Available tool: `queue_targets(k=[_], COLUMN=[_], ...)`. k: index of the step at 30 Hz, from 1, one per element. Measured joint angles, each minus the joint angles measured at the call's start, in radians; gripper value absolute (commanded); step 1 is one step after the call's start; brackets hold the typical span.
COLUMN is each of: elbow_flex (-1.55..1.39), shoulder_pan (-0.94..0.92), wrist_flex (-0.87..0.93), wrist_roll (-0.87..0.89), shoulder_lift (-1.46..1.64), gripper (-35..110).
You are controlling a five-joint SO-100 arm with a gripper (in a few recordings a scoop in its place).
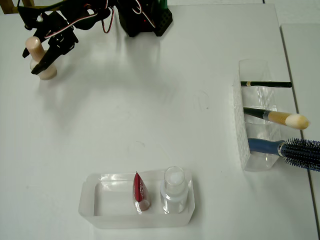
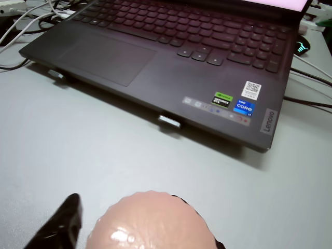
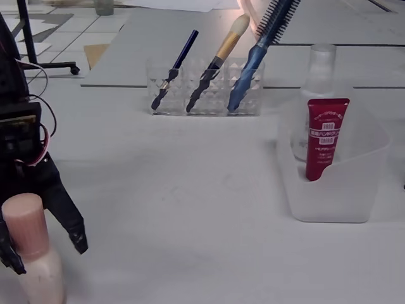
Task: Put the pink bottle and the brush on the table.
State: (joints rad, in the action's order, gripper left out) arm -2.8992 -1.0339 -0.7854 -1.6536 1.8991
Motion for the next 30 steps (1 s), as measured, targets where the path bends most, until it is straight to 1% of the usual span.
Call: queue_targets(k=[6, 16, 25, 30], elbow_flex=[-0.012, -0.018, 0.018, 0.104], shoulder_pan=[0.0, 0.0, 0.0, 0.0], wrist_flex=[0.017, 0.095, 0.299, 0.468], wrist_roll=[0.0, 0.0, -0.032, -0.032], shoulder_lift=[0.009, 0.077, 0.175, 0.221], gripper=[47, 56, 61, 63])
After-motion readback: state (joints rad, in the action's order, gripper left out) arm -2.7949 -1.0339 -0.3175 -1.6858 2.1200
